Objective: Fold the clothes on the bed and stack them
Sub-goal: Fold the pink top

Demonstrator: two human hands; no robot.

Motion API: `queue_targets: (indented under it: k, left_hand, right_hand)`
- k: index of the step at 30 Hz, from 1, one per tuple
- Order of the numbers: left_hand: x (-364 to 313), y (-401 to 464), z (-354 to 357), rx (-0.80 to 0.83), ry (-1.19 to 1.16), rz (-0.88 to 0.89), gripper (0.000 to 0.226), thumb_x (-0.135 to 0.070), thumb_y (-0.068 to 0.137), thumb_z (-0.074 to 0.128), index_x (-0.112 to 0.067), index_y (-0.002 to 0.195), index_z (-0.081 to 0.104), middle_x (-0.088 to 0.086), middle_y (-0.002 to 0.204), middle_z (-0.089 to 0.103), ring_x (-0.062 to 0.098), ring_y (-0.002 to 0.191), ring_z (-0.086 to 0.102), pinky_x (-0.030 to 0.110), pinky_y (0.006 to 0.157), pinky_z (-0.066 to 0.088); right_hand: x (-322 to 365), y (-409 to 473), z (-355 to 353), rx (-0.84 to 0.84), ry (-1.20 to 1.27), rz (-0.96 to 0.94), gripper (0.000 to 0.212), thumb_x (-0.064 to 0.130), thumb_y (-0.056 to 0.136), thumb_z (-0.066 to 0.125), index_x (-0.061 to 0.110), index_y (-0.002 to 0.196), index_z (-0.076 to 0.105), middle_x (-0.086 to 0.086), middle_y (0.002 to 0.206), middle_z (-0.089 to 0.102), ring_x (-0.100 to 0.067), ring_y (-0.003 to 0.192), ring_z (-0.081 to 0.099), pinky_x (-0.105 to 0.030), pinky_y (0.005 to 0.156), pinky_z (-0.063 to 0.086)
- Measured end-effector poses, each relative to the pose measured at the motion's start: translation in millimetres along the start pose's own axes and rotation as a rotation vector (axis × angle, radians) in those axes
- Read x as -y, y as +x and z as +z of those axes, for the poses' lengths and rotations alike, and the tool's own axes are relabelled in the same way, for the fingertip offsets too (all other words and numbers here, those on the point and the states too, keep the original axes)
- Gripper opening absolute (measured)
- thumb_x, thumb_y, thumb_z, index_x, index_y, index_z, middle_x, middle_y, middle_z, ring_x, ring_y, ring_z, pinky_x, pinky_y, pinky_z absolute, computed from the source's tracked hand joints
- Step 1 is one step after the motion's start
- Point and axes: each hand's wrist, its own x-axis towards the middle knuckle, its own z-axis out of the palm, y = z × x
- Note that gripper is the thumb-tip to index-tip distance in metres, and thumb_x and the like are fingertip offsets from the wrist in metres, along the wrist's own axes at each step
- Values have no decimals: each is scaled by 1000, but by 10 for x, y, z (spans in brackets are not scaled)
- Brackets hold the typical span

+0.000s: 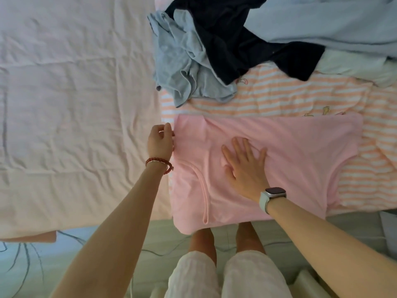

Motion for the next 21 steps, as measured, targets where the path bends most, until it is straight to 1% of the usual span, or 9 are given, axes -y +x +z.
queue_targets:
  k: [3,6,9,11,14,16,18,19,21]
  left_hand:
    - [65,-106,-133,98,-25,-25,12,-28,94,51,-15,92,50,0,79,60,14,61,56,30,62,50]
    - [158,-264,-148,116,85,55,23,-33,89,59,-17,104,53,-2,93,60,10,72,57,29,71,49]
    - [87,-204,-37,27,142,146,40,-33,86,63,-14,120,51,-2,113,52,-2,74,51,17,74,44]
    - [-77,-95,58,37,168,209,47,-34,86,63,-12,125,49,-1,116,48,0,77,51,18,79,43]
    - [-279,128,181,130,251,165,40,-32,88,60,-15,123,53,-3,107,51,10,93,49,19,83,40]
    - [-332,256,214,133,236,113,19,-22,88,56,-15,105,60,-5,88,56,14,88,51,18,71,41]
    - [-323,335,196,144,224,132,11,-13,88,51,-11,96,59,-6,74,53,18,80,51,19,61,40]
    - [-312,351,176,168,258,176,13,-11,89,50,-7,98,59,-4,75,53,18,80,49,21,63,40]
    - [-305,366,118,196,315,258,16,-9,91,47,-2,102,57,-4,79,51,17,84,47,21,69,37]
  right_hand:
    - [113,-100,9,-221,33,-64,50,34,81,33,16,125,51,-15,134,49,-34,127,40,-67,97,29]
    - [299,-340,141,-430,139,-206,25,29,79,44,17,98,55,-5,100,59,-22,94,47,-44,82,44]
    - [526,-469,221,-369,177,-197,21,32,76,61,17,89,56,-1,84,58,-21,76,53,-34,65,46]
    - [654,-432,235,-301,185,-96,27,37,72,65,16,87,56,1,78,58,-20,69,53,-32,60,45]
    - [795,-290,224,-199,184,67,35,30,67,73,13,92,57,-3,75,58,-23,63,55,-31,55,45]
    - [839,-253,187,-128,194,99,43,16,60,78,9,98,59,-7,78,58,-24,61,57,-29,48,44]
    - [841,-256,146,-91,285,109,38,8,75,65,7,112,53,-11,94,56,-29,74,59,-32,53,43]
    - [834,-282,134,-70,350,99,34,7,83,56,7,116,50,-11,101,54,-30,80,58,-34,58,45]
    - [827,-379,137,-112,475,48,28,7,87,51,6,115,52,-12,101,55,-30,77,58,-39,62,52]
